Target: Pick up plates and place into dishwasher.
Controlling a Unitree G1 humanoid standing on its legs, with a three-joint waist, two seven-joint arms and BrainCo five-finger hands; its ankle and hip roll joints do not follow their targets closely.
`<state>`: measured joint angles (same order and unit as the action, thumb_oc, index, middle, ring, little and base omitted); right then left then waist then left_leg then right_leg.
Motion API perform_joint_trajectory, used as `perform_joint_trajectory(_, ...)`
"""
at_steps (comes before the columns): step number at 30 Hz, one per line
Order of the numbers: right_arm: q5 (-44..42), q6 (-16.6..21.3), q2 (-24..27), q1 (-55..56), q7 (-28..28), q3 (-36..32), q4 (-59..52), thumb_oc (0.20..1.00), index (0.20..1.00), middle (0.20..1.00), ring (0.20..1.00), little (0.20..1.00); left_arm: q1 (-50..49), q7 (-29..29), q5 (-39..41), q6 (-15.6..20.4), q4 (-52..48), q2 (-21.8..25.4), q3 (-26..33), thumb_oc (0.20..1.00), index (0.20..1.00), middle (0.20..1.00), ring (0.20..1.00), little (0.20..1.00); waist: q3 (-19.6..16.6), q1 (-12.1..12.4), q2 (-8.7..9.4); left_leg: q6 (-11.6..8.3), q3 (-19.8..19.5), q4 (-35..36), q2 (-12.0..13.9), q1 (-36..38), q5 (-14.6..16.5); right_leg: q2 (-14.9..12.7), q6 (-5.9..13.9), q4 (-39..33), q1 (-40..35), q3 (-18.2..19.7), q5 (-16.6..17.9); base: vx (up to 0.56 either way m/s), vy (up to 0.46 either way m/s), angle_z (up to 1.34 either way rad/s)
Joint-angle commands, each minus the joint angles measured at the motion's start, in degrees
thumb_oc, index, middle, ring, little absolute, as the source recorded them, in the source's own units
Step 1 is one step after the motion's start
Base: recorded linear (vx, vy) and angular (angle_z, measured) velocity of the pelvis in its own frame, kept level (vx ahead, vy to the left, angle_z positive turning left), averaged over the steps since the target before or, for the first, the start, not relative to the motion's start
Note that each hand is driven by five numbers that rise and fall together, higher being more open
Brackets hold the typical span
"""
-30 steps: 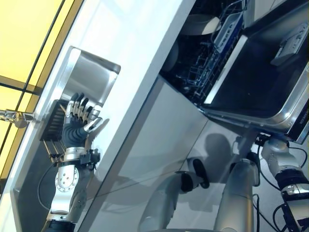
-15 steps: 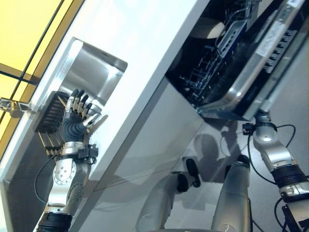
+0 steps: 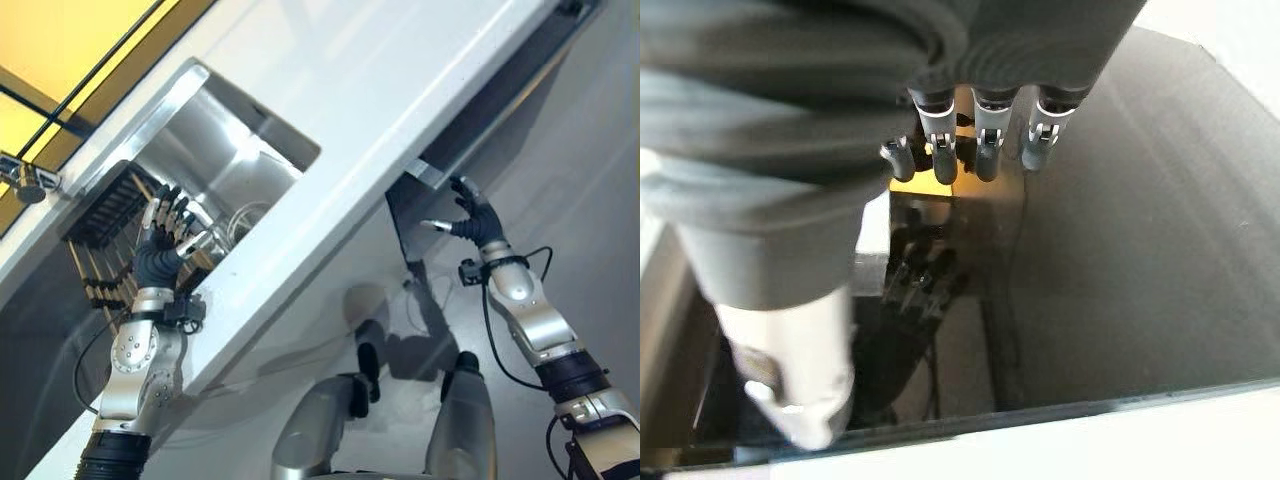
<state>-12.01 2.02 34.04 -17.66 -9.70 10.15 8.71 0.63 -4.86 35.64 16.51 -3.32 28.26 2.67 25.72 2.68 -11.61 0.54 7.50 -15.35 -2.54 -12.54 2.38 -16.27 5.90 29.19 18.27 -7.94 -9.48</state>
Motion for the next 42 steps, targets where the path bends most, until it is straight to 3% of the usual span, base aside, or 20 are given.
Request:
perform_joint_trajectory(1,-0.33,10.55,-4.83,-1.64,1.66,-2.21,-10.12,1.000,1.000,1.000,1.000,1.000,-4.40,1.49,-1.83,-1.03,1.89,2.59,1.98,1.000,1.000,1.000,1.000,1.000,-7.72,2.18,8.39,0.55,-1.76,-7.90,0.83,1.37,11.55,-0.27,2.19,-20.96,-5.64,0.42,13.99,0.08,-0.047,0.20)
perform_joint_trajectory(7,-1.48,11.95,-6.27,7.57,2.13,-4.64,-11.34,1.000,1.000,1.000,1.000,1.000,-5.96,3.59,-3.64,-2.57,2.04,0.85,4.40,1.000,1.000,1.000,1.000,1.000,-14.46,3.16,11.36,-0.08,-2.93,-1.50,1.73,6.97,10.13,1.44,2.69,-26.76,-12.33,-1.50,14.33,0.10,-0.016,0.17)
perform_joint_trajectory(17,-0.88,12.82,-5.06,8.77,7.62,-5.03,-18.76,1.000,1.000,1.000,1.000,1.000,-5.17,4.36,-4.90,-5.35,2.01,-1.17,5.51,1.000,1.000,1.000,1.000,1.000,-21.50,4.46,13.23,-1.14,-5.12,8.27,3.16,14.02,7.09,3.02,3.33,-30.85,-17.45,-3.03,14.10,0.01,0.051,0.08)
perform_joint_trajectory(25,-3.99,10.87,-4.92,1.85,8.56,-4.14,-23.60,1.000,1.000,1.000,1.000,1.000,-3.10,5.42,-2.84,-5.36,2.76,-2.91,3.82,1.000,1.000,1.000,1.000,1.000,-24.04,7.58,14.06,-2.43,-8.11,12.53,3.81,15.33,4.70,1.72,3.46,-32.49,-20.44,-7.53,14.61,-0.07,0.109,0.23)
perform_joint_trajectory(30,-2.15,6.69,-6.67,-2.85,7.62,1.63,-22.07,1.000,1.000,1.000,1.000,1.000,-1.90,4.60,-4.33,-5.30,1.89,-3.12,1.15,1.000,1.000,1.000,1.000,1.000,-23.90,10.24,14.93,-1.69,-9.63,10.84,2.43,14.74,5.44,-0.50,3.60,-31.39,-20.75,-9.42,15.75,-0.05,0.158,0.17)
perform_joint_trajectory(34,-3.52,5.63,-8.03,-3.97,6.37,4.97,-20.80,1.000,1.000,1.000,1.000,1.000,-0.70,3.88,-5.18,-5.92,1.09,-2.80,-0.96,1.000,1.000,1.000,1.000,1.000,-23.22,11.29,15.59,-0.84,-12.16,10.16,1.23,14.20,5.45,-0.70,3.60,-29.69,-20.75,-9.06,15.68,-0.05,0.083,0.29)
perform_joint_trajectory(36,-4.26,4.78,-9.15,-4.35,3.86,7.17,-20.00,1.000,1.000,1.000,1.000,1.000,0.60,4.10,-4.94,-6.76,1.33,-2.91,-2.54,1.000,1.000,1.000,1.000,1.000,-23.18,11.07,15.78,-0.44,-14.07,10.76,0.93,14.10,4.66,0.80,3.05,-28.45,-20.80,-6.82,14.43,-0.04,0.009,0.49)
perform_joint_trajectory(38,-5.01,4.94,-9.28,-4.05,1.45,8.26,-18.80,1.000,1.000,1.000,1.000,1.000,2.58,4.96,-4.92,-7.16,2.06,-2.90,-5.19,1.000,1.000,1.000,1.000,1.000,-23.05,9.67,15.72,0.14,-17.16,10.80,0.66,13.62,3.88,4.89,2.11,-25.23,-20.26,-1.70,10.78,-0.01,-0.046,0.80)
perform_joint_trajectory(40,-6.26,5.11,-8.96,-3.15,1.00,8.41,-18.15,1.000,1.000,1.000,1.000,1.000,3.41,4.49,-4.54,-7.64,2.21,-2.68,-6.24,1.000,1.000,1.000,1.000,1.000,-23.10,9.30,16.43,-0.16,-18.99,9.56,0.27,12.65,3.71,6.95,1.45,-24.58,-20.25,-1.32,8.53,-0.02,-0.086,1.30)
perform_joint_trajectory(41,-6.89,5.35,-9.05,-3.24,1.50,8.59,-17.51,1.000,1.000,1.000,1.000,1.000,3.39,3.75,-4.56,-7.19,2.36,-2.92,-6.44,1.000,1.000,1.000,1.000,1.000,-22.97,9.33,16.57,-0.33,-19.23,9.29,0.21,12.59,3.61,6.65,1.22,-24.52,-20.03,-1.23,9.57,-0.05,-0.153,1.13)
perform_joint_trajectory(42,-7.37,5.92,-9.40,-3.23,1.83,8.83,-16.08,1.000,1.000,1.000,1.000,1.000,3.60,2.13,-4.39,-7.10,2.17,-3.35,-6.96,1.000,1.000,1.000,1.000,1.000,-22.76,9.28,16.27,-0.46,-20.13,9.46,0.57,12.56,3.29,7.85,0.55,-24.64,-20.32,-0.28,7.68,-0.04,-0.176,0.68)
